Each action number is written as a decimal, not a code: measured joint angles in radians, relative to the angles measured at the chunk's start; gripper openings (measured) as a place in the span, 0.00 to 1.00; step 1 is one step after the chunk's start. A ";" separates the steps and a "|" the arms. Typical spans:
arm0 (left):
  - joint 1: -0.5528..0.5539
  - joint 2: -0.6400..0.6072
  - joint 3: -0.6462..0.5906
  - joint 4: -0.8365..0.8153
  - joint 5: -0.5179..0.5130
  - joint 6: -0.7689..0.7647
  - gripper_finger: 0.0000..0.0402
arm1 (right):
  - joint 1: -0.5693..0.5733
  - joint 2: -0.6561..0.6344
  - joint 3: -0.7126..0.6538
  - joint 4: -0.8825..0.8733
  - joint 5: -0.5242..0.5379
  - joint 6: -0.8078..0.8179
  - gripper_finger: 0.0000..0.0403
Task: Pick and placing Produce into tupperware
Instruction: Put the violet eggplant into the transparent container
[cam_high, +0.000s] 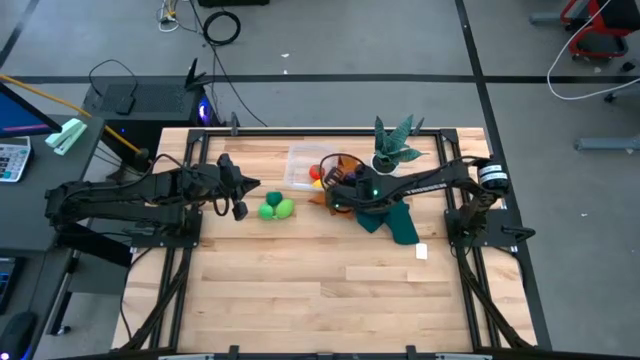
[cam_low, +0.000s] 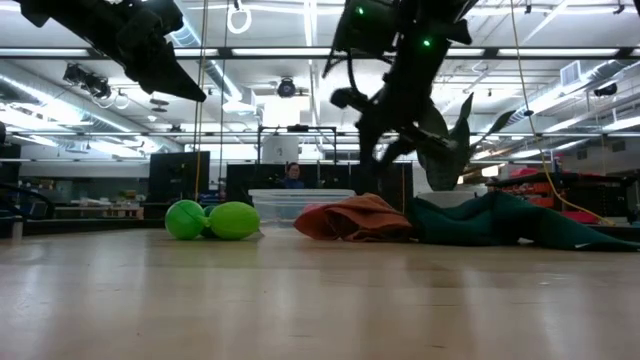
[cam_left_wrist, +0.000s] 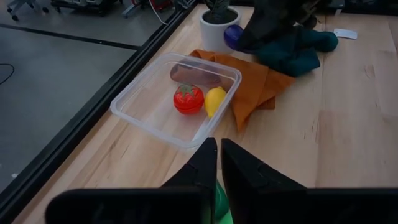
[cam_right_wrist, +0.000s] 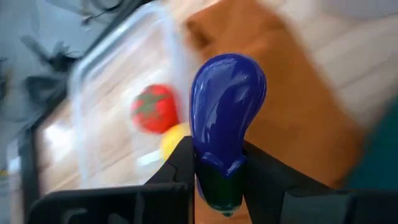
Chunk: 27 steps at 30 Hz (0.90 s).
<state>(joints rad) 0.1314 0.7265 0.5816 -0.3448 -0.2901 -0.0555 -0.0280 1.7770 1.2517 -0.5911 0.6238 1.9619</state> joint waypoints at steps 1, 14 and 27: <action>0.000 0.000 0.000 -0.001 0.000 0.000 0.08 | -0.002 0.000 0.007 0.018 0.001 -0.026 0.13; 0.000 0.000 0.000 -0.004 0.000 0.000 0.07 | -0.065 0.002 0.183 0.112 0.048 -0.369 0.13; 0.000 0.000 0.000 -0.004 0.000 -0.002 0.07 | -0.208 0.056 0.292 0.192 -0.164 -0.691 0.13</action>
<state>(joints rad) 0.1319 0.7265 0.5816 -0.3489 -0.2901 -0.0573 -0.2364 1.8327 1.5438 -0.3992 0.4602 1.2709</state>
